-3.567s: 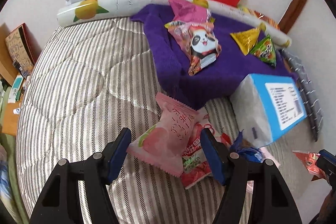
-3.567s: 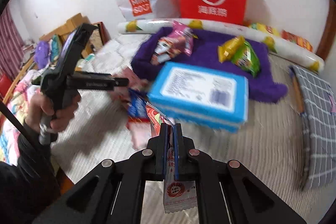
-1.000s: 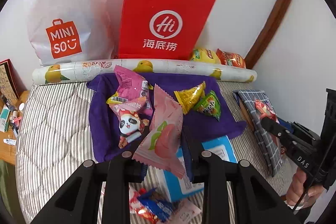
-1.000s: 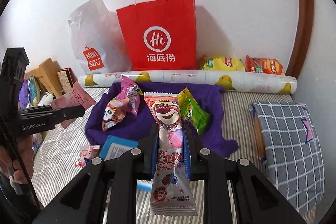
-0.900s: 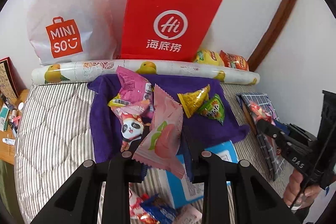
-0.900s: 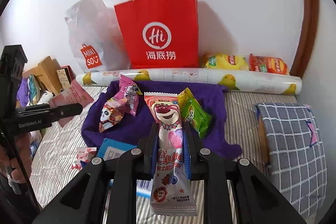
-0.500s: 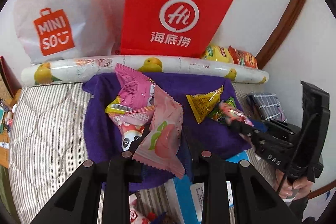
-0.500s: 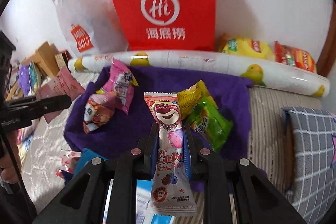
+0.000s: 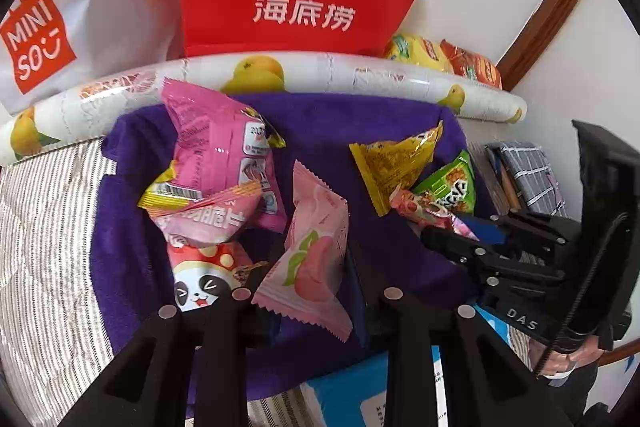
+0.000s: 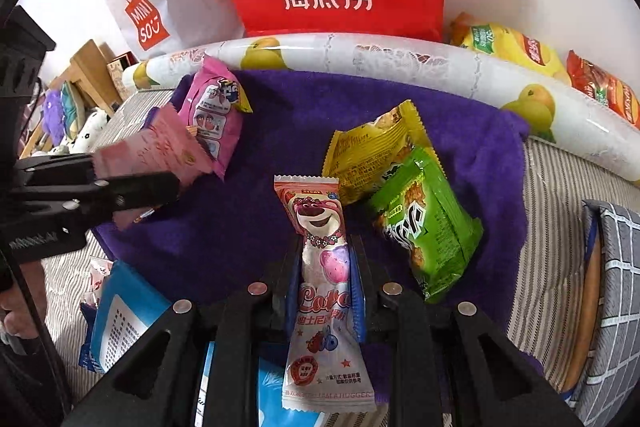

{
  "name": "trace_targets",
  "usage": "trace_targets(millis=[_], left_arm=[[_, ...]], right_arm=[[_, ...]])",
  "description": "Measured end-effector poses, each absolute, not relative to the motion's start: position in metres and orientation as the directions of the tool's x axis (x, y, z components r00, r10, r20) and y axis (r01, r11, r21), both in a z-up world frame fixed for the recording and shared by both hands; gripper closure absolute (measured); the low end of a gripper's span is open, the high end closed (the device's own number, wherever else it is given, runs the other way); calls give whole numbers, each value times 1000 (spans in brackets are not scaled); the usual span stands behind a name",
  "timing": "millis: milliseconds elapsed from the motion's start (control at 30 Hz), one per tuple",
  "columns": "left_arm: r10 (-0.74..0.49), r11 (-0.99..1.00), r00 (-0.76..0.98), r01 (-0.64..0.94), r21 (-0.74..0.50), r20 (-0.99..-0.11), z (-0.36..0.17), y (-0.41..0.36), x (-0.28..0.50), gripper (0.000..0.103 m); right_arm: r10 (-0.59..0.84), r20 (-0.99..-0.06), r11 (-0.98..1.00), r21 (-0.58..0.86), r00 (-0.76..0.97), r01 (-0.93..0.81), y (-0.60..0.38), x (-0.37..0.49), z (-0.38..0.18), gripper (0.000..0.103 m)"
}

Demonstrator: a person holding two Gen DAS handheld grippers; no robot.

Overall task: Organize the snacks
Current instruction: 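Carry both held snacks up over the purple towel, then open both tools to drop the snacks onto the purple towel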

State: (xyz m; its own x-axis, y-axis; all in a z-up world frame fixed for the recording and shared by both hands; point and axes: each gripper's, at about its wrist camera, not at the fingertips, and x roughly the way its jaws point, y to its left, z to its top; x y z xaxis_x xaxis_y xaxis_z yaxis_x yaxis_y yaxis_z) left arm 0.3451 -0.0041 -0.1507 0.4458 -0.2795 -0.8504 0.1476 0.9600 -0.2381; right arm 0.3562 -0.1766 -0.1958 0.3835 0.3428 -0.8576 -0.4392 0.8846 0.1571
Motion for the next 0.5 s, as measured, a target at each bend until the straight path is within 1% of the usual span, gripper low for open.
trace_targets(millis=[167, 267, 333, 433, 467, 500], left_arm=[[-288, 957, 424, 148, -248, -859, -161, -10, 351, 77], [-297, 955, 412, 149, -258, -861, -167, -11, 353, 77], [-301, 953, 404, 150, -262, -863, -170, -11, 355, 77], [-306, 952, 391, 147, -269, -868, -173, -10, 357, 77], [-306, 952, 391, 149, -268, -868, -174, -10, 357, 77], [-306, 952, 391, 152, -267, -868, -174, -10, 357, 77]], right_arm=[[347, -858, 881, 159, 379, -446, -177, 358, -196, 79], [339, -857, 877, 139, 387, -460, -174, 356, -197, 78], [327, -862, 877, 124, 387, -464, -172, 357, -200, 75], [303, -875, 882, 107, 379, -458, -170, 359, -205, 74], [302, -876, 883, 108, 376, -458, -170, 359, -205, 72], [305, -877, 882, 112, 372, -459, -170, 358, -205, 65]])
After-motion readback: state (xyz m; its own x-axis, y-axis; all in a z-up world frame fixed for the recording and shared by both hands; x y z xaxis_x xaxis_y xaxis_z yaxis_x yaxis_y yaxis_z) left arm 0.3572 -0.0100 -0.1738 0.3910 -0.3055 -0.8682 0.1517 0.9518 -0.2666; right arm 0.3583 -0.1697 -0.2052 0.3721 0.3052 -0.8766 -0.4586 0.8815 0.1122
